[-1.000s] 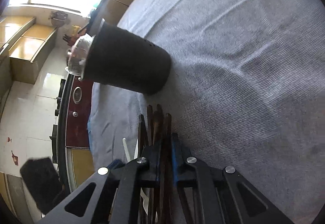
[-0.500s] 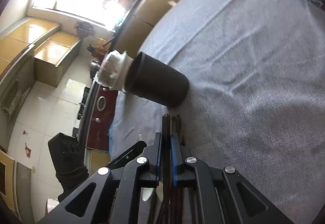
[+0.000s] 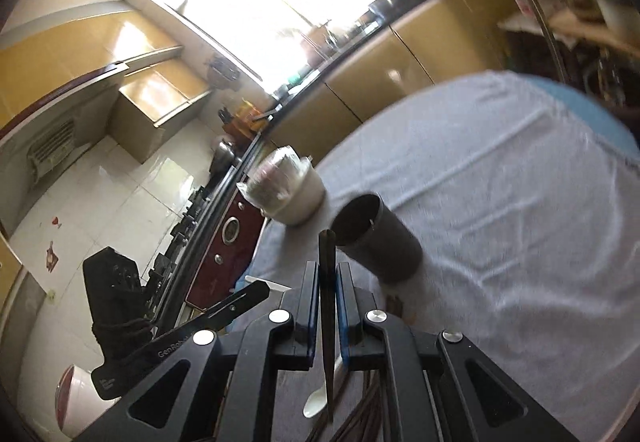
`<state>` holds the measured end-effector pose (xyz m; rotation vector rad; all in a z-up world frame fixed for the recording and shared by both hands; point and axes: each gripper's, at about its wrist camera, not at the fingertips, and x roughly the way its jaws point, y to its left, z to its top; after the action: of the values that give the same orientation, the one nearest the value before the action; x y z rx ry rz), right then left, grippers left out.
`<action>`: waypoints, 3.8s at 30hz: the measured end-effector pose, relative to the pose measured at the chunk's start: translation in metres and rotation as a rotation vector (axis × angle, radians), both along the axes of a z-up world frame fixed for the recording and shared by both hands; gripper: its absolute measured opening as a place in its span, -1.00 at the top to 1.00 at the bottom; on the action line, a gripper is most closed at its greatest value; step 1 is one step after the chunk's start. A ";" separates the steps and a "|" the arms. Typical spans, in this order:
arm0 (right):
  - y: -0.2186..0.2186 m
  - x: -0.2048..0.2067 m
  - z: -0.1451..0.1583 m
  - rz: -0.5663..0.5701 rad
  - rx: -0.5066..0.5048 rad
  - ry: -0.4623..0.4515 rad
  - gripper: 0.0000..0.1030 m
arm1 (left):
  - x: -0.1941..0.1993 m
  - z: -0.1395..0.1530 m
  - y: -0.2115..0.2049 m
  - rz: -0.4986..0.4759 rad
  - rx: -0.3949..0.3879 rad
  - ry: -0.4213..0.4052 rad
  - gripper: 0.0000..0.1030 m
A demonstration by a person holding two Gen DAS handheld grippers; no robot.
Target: Organize utensils
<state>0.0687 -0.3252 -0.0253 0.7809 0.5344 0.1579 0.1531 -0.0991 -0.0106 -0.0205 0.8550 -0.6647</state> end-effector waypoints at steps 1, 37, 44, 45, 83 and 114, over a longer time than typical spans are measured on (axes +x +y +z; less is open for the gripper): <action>0.000 0.000 0.004 -0.004 -0.007 -0.008 0.83 | 0.000 0.003 0.000 0.001 0.002 -0.007 0.96; -0.042 -0.058 -0.033 -0.101 0.068 0.029 0.87 | -0.049 -0.144 0.091 0.125 0.044 0.446 0.24; -0.035 -0.061 -0.041 -0.089 0.087 0.041 0.87 | -0.046 -0.158 0.084 0.141 -0.039 0.464 0.36; -0.034 -0.061 -0.040 -0.088 0.085 0.041 0.87 | -0.045 -0.159 0.082 0.133 -0.044 0.465 0.65; -0.020 -0.055 -0.038 -0.084 0.042 0.048 0.87 | 0.033 -0.120 0.011 -0.257 0.540 0.047 0.16; -0.018 -0.044 -0.017 -0.074 0.011 0.002 0.87 | 0.028 -0.094 0.014 -0.292 0.320 0.052 0.84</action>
<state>0.0246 -0.3428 -0.0422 0.8100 0.5060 0.0922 0.1811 -0.0852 -0.1050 0.3825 1.0175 -0.7950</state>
